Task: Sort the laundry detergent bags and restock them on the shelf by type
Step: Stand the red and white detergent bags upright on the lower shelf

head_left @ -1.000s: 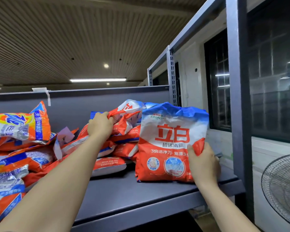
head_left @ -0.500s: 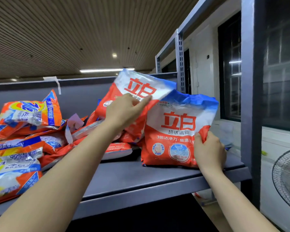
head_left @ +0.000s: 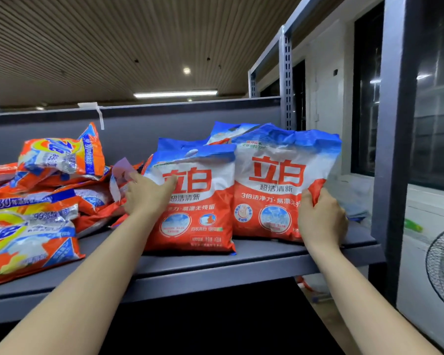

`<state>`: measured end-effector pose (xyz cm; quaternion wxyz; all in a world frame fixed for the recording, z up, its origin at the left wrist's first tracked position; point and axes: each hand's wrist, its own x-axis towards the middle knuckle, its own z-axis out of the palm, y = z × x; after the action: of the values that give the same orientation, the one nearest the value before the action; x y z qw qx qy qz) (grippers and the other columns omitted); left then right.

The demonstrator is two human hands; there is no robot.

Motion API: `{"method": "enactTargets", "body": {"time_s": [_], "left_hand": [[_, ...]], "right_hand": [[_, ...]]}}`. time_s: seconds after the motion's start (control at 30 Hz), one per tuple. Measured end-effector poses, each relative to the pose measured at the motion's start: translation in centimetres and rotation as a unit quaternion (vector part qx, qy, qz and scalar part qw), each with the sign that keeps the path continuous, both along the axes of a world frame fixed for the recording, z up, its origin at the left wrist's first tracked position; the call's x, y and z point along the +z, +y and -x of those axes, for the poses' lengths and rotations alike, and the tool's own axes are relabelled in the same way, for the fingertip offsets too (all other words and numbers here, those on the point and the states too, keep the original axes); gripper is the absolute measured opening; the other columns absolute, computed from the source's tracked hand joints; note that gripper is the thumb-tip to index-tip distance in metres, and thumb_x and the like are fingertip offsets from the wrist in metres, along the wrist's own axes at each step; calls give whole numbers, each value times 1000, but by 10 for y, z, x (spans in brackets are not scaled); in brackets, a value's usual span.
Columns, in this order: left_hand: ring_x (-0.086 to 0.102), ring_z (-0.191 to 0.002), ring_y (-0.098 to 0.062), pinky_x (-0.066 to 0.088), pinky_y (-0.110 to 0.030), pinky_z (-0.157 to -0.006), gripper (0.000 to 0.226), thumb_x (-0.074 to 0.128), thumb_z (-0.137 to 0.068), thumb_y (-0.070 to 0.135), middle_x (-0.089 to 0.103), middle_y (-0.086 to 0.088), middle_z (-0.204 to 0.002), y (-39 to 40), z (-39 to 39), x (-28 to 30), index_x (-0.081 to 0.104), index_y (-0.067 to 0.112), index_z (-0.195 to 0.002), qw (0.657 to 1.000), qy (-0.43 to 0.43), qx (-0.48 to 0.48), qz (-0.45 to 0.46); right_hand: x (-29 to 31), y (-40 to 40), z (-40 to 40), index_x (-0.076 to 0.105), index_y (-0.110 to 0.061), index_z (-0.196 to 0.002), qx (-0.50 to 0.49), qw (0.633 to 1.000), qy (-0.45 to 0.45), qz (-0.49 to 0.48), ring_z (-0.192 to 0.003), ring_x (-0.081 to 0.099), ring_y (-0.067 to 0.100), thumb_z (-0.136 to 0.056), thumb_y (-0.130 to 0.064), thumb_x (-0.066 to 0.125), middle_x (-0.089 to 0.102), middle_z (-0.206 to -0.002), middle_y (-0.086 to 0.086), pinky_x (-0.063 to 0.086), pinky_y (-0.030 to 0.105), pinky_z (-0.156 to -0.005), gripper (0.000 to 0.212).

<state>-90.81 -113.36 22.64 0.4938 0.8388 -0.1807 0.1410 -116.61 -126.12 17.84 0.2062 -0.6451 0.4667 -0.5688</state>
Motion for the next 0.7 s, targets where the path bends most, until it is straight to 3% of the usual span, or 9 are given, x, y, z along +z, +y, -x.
{"method": "enactTargets", "body": {"time_s": [0.07, 0.13, 0.23, 0.3, 0.4, 0.57, 0.7], "left_hand": [[61, -95, -35, 51, -45, -88, 79, 62, -64, 64, 63, -14, -108, 14, -4, -7, 50, 7, -117, 998, 56, -23, 25], [63, -83, -31, 53, -41, -85, 51, 66, -71, 52, 65, -11, -86, 28, -4, -13, 54, 9, -96, 996, 76, -43, 8], [62, -98, -35, 50, -42, -90, 45, 62, -71, 32, 65, -16, -112, 41, -2, -20, 62, 3, -105, 997, 55, -46, 13], [59, -105, -38, 47, -43, -94, 36, 54, -83, 21, 63, -17, -118, 47, 5, -26, 63, 7, -115, 998, 34, -45, 22], [52, -112, -40, 41, -44, -96, 38, 39, -96, 23, 58, -19, -125, 60, 21, -29, 52, 11, -130, 999, -26, 3, 35], [51, -104, -41, 36, -40, -82, 35, 31, -102, 26, 59, -24, -115, 92, 58, -29, 56, 1, -107, 983, -102, 54, 144], [52, -97, -40, 31, -36, -71, 34, 33, -102, 25, 61, -23, -107, 115, 80, -33, 55, -1, -104, 965, -143, 59, 211]], "right_hand": [[0, 1, 1, 57, -6, -99, 2, 1000, -4, 4, -84, 54, 32, -100, -33, 39, 64, -103, 17, 31, 30, -69, 33], [-1, 2, 0, 56, -6, -99, 5, 1000, -8, 6, -93, 58, 37, -100, -33, 38, 64, -104, 18, 33, 32, -70, 33], [-3, 1, 0, 57, -8, -100, 10, 1000, -21, 15, -94, 59, 39, -100, -33, 38, 65, -103, 18, 36, 35, -72, 32], [-4, 4, 0, 57, -8, -100, 13, 999, -31, 22, -93, 59, 39, -100, -33, 38, 66, -102, 18, 38, 36, -72, 31], [-5, 11, 4, 57, -7, -100, 19, 998, -50, 34, -93, 59, 38, -100, -32, 38, 66, -102, 19, 35, 34, -70, 32], [0, 35, 19, 58, -7, -100, 27, 993, -117, 18, -86, 56, 28, -99, -31, 42, 65, -103, 15, 32, 28, -72, 30], [-5, 68, 31, 59, -6, -99, 10, 984, -174, 45, -85, 59, 25, -99, -35, 43, 67, -101, 13, 35, 27, -70, 33]]}}
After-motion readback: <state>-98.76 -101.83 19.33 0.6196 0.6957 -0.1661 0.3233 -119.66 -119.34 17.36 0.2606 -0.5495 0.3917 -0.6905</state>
